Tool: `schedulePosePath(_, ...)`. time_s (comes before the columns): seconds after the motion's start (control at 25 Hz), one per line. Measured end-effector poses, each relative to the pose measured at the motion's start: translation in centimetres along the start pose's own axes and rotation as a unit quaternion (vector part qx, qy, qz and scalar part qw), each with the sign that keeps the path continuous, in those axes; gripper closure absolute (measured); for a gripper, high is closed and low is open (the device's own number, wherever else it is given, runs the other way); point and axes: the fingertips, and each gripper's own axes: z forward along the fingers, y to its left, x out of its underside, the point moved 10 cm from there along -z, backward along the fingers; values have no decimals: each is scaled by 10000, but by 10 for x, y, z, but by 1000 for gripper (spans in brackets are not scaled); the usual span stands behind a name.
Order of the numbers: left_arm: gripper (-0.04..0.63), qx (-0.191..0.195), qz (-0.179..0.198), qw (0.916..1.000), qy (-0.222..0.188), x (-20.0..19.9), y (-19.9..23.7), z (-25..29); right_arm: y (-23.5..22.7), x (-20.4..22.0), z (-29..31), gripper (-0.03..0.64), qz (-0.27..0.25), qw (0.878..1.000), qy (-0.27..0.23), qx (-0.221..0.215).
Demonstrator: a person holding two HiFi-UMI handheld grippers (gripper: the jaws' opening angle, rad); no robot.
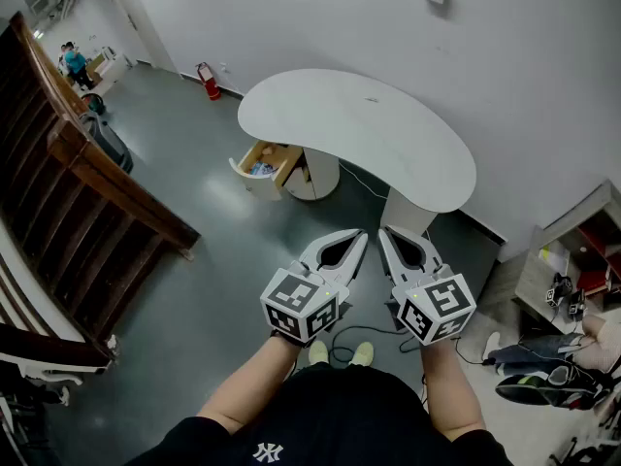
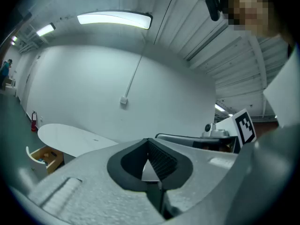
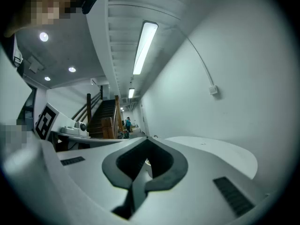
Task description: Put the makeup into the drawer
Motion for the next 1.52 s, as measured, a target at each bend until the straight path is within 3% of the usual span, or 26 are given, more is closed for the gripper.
schedulePosePath(0.84, 586, -66, 137, 9998, -105, -12, 0, 22, -29, -12, -9, 601, 498, 9982, -218, -236)
schedulePosePath(1.52, 586, -310, 185, 9993, -133, -6, -25, 60, -78, -14, -26, 601, 524, 9978, -281, -285)
